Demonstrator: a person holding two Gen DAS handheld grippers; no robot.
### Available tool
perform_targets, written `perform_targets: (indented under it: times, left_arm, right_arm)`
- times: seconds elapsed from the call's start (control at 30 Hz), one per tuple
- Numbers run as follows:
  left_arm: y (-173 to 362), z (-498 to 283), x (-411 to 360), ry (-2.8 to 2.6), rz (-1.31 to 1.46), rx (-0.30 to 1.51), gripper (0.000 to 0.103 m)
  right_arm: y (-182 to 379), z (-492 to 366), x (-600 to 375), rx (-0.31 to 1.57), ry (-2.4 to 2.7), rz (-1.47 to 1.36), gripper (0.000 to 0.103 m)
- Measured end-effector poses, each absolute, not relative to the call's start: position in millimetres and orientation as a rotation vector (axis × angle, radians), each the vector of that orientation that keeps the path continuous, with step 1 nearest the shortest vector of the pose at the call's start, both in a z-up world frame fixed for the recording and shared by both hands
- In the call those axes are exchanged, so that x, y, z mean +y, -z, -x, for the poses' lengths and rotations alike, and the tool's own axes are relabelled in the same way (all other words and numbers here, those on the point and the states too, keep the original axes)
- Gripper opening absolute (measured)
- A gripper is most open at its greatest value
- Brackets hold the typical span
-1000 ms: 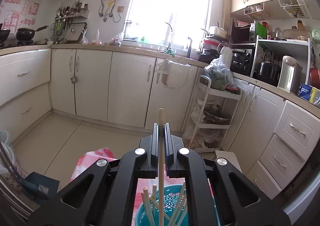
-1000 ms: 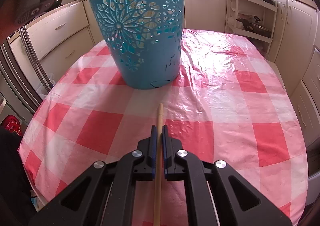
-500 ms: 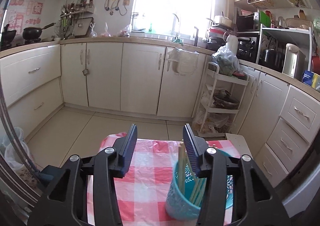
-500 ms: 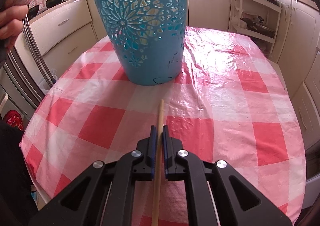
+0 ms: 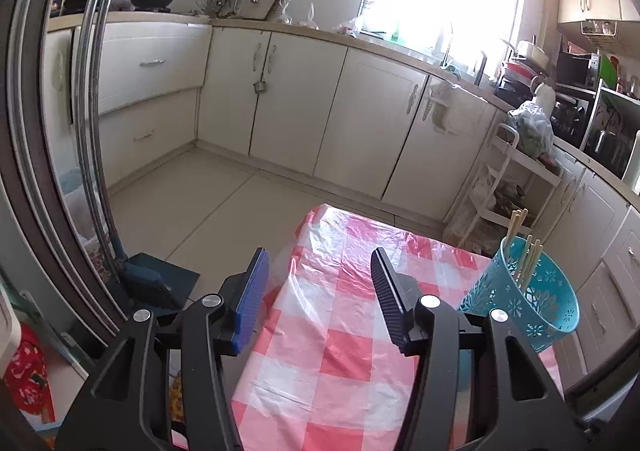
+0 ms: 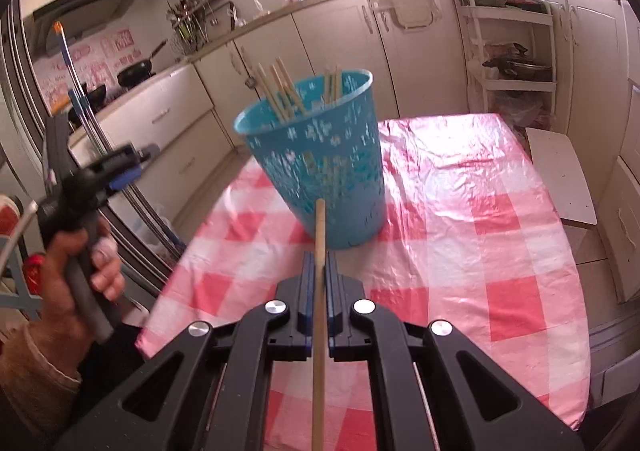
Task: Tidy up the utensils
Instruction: 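Carry the stick in the right gripper over the basket and release it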
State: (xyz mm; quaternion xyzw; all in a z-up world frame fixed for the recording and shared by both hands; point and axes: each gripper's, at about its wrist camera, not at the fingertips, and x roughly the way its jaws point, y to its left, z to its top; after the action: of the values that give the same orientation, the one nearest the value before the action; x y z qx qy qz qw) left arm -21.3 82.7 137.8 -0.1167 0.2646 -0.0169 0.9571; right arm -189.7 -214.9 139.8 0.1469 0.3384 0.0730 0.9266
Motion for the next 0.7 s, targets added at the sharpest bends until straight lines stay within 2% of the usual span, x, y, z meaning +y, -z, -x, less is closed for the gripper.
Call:
perform_targets:
  times: [0.23, 0.37, 0.53, 0.7]
  left_arm:
    - [-134, 27, 69, 0.049, 0.193, 0.535, 0.052]
    - [-134, 27, 56, 0.052, 0.159, 0.537, 0.054]
    - [-133, 25, 48, 0.061, 0.134, 0.534, 0.056]
    - [-134, 19, 47, 0.064, 0.15, 0.543, 0.059]
  right_arm:
    - [-235, 159, -224, 0.463, -0.2, -0.37, 0.006]
    - [-270, 113, -220, 0.334, -0.18, -0.39, 0.006]
    - [-268, 59, -215, 0.262, -0.103, -0.387, 0.006]
    - [-230, 21, -214, 0.337, -0.057, -0.383, 0.006]
